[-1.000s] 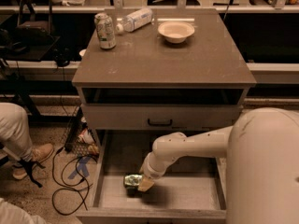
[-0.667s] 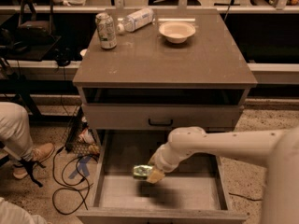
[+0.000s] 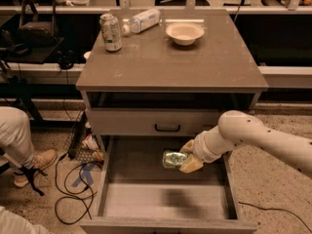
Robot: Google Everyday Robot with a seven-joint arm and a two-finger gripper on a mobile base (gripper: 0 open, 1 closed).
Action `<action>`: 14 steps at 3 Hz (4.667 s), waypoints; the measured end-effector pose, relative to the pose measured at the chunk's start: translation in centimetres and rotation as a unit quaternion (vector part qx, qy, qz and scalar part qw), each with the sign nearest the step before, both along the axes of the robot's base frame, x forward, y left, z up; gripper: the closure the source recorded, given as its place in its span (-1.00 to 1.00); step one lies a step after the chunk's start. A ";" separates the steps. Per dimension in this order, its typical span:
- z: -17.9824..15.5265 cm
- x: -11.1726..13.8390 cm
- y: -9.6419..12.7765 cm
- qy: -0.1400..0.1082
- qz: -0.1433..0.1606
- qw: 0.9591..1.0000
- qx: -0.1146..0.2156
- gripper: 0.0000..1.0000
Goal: Pick green can from middle drawer and place on counter
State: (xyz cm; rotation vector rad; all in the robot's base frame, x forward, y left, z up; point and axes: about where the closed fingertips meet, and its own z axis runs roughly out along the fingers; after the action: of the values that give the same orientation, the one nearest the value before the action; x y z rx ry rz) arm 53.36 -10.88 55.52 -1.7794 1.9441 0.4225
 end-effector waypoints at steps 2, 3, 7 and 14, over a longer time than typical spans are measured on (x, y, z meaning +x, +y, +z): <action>2.0 -0.3 -2.5 -0.018 -0.021 0.999 0.027 1.00; 10.1 -1.9 -10.5 -0.075 -0.066 0.991 0.093 1.00; 24.0 -2.5 -20.4 -0.138 -0.099 0.978 0.125 1.00; 34.9 7.2 -6.2 -0.113 -0.029 0.984 0.132 1.00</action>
Offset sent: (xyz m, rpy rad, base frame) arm -0.0120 -0.1124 0.0931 0.2252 -0.1609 -0.1859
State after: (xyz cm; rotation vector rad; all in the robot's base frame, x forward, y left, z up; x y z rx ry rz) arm 60.58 -17.10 90.42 -1.5271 1.6927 0.4182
